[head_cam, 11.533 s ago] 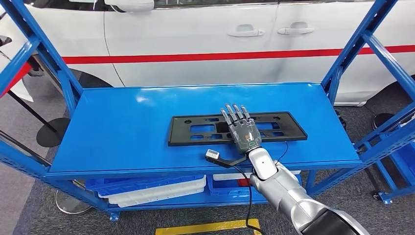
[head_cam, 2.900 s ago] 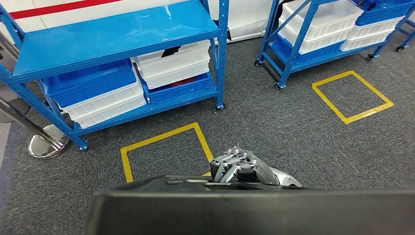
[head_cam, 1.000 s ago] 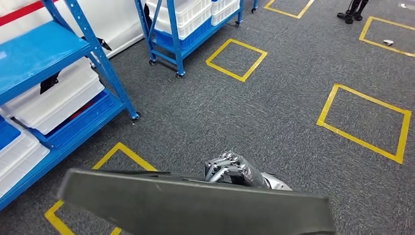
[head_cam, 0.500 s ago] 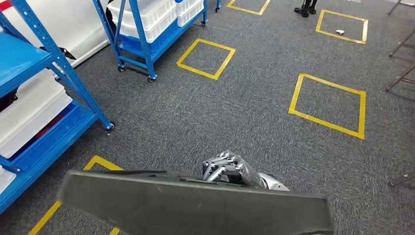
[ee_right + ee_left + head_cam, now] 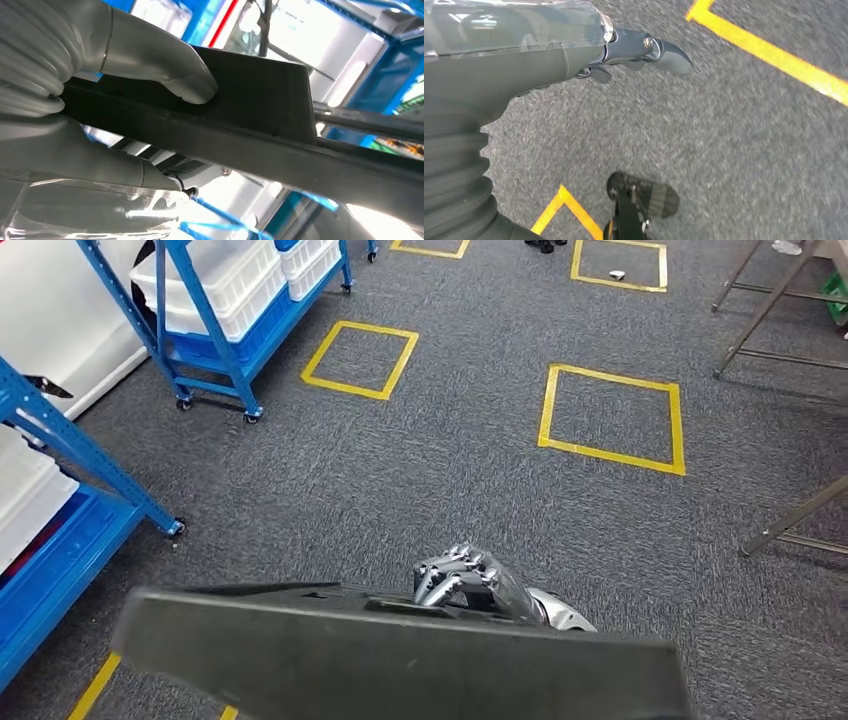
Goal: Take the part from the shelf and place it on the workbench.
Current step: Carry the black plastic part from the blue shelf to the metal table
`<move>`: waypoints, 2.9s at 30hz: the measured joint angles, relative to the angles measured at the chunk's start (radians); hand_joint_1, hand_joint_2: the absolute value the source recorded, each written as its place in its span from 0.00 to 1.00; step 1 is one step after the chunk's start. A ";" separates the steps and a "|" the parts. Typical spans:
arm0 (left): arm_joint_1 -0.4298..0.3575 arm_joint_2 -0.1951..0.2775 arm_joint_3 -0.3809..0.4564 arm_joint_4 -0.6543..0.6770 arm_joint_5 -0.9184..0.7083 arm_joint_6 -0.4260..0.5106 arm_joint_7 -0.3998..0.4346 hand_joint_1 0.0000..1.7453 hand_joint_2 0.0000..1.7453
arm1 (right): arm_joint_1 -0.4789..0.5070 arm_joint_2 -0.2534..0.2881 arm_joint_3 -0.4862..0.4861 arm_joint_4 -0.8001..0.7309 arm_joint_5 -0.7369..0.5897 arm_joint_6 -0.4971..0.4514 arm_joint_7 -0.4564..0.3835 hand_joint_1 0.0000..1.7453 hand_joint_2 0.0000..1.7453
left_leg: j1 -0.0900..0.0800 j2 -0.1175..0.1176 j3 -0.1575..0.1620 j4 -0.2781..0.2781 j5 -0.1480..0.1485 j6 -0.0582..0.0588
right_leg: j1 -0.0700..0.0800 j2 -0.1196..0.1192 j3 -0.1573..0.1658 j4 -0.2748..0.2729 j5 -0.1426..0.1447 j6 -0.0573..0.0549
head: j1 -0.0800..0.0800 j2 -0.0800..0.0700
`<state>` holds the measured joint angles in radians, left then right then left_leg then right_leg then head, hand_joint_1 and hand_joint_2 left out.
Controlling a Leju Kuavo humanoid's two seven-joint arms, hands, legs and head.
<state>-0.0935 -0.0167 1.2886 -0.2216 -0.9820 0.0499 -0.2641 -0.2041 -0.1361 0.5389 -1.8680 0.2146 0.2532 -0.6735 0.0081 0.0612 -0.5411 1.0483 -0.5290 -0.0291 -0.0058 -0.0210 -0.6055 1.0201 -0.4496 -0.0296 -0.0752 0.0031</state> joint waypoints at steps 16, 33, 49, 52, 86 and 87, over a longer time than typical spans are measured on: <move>-0.003 0.001 0.004 0.000 0.015 -0.008 0.000 0.00 1.00 | -0.001 0.029 -0.009 -0.044 -0.020 -0.019 0.043 1.00 1.00 | 0.008 -0.076 0.003 -0.051 0.055 0.040 | 0.002 0.068 -0.053 0.089 -0.039 0.032 | 0.000 0.000; 0.005 -0.018 0.026 0.000 0.033 -0.007 -0.012 0.00 1.00 | 0.001 0.016 -0.006 -0.012 -0.062 0.008 -0.002 1.00 1.00 | 0.003 -0.041 -0.074 0.163 -0.085 -0.004 | 0.001 0.025 0.007 -0.005 -0.004 -0.007 | 0.000 0.000; 0.011 -0.023 0.029 0.000 0.031 -0.006 -0.018 0.00 1.00 | 0.010 0.003 -0.001 0.002 -0.063 -0.006 -0.005 1.00 1.00 | 0.004 -0.053 -0.007 -0.053 0.057 0.049 | -0.003 0.035 -0.119 0.242 -0.123 0.042 | 0.000 0.000; 0.012 -0.023 0.029 0.000 0.028 -0.009 -0.021 0.00 1.00 | 0.019 0.000 0.000 0.005 -0.063 -0.022 -0.004 1.00 1.00 | 0.002 -0.018 -0.005 -0.052 0.053 0.046 | -0.009 0.021 -0.110 0.235 -0.092 0.048 | 0.000 0.000; 0.002 -0.032 0.029 0.001 0.030 -0.011 0.005 0.00 1.00 | -0.002 0.006 -0.003 -0.036 -0.094 -0.038 0.078 1.00 1.00 | -0.001 0.017 0.002 -0.049 0.045 0.033 | -0.004 -0.048 0.005 0.023 -0.016 0.048 | 0.001 0.000; 0.002 -0.032 0.029 0.001 0.029 -0.011 0.005 0.00 1.00 | -0.004 0.006 -0.004 -0.039 -0.094 -0.038 0.078 1.00 1.00 | -0.004 0.026 0.003 -0.048 0.042 0.027 | 0.000 -0.059 0.013 0.002 -0.015 0.042 | 0.001 0.000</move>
<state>-0.0913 -0.0489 1.3180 -0.2209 -0.9527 0.0386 -0.2587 -0.2085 -0.1298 0.5348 -1.9074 0.1204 0.2153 -0.5956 0.0042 0.0869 -0.5376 1.0005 -0.4870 -0.0019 -0.0053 -0.0795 -0.5923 1.0217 -0.4641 0.0128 -0.0741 0.0031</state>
